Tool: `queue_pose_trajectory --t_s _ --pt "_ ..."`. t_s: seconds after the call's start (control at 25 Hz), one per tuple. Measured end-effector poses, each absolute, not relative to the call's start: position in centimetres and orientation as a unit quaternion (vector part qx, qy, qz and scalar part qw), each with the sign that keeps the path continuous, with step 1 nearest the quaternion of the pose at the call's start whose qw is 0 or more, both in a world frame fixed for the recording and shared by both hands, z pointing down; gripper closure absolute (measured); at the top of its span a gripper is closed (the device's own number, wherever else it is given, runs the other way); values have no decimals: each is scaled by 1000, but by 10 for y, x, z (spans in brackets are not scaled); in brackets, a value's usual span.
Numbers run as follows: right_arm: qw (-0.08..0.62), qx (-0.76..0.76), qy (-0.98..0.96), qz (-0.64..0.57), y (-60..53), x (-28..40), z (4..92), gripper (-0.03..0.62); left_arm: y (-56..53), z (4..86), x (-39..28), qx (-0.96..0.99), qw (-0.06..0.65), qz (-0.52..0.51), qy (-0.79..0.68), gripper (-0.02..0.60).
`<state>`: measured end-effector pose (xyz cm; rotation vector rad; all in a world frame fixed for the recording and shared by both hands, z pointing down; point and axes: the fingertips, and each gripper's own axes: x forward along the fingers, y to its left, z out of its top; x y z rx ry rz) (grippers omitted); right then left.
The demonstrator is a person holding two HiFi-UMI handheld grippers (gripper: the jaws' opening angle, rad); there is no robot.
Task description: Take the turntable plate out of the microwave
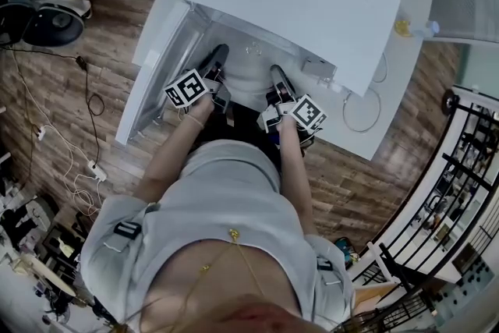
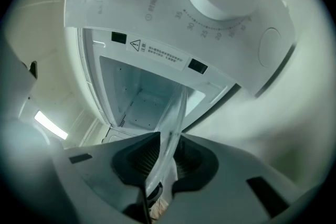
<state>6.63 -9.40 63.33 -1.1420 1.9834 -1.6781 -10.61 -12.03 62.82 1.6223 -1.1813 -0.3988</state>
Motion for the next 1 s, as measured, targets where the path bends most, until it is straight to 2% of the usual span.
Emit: queue_pose_trajectory --t_s 0.52,1.0 --pt "141 -356 741 -552 -68 67 585 517 -77 596 -101 675 513 -201 -491 483" --pt "131 -333 761 -541 -34 62 556 517 -36 553 -109 690 474 -232 -496 482"
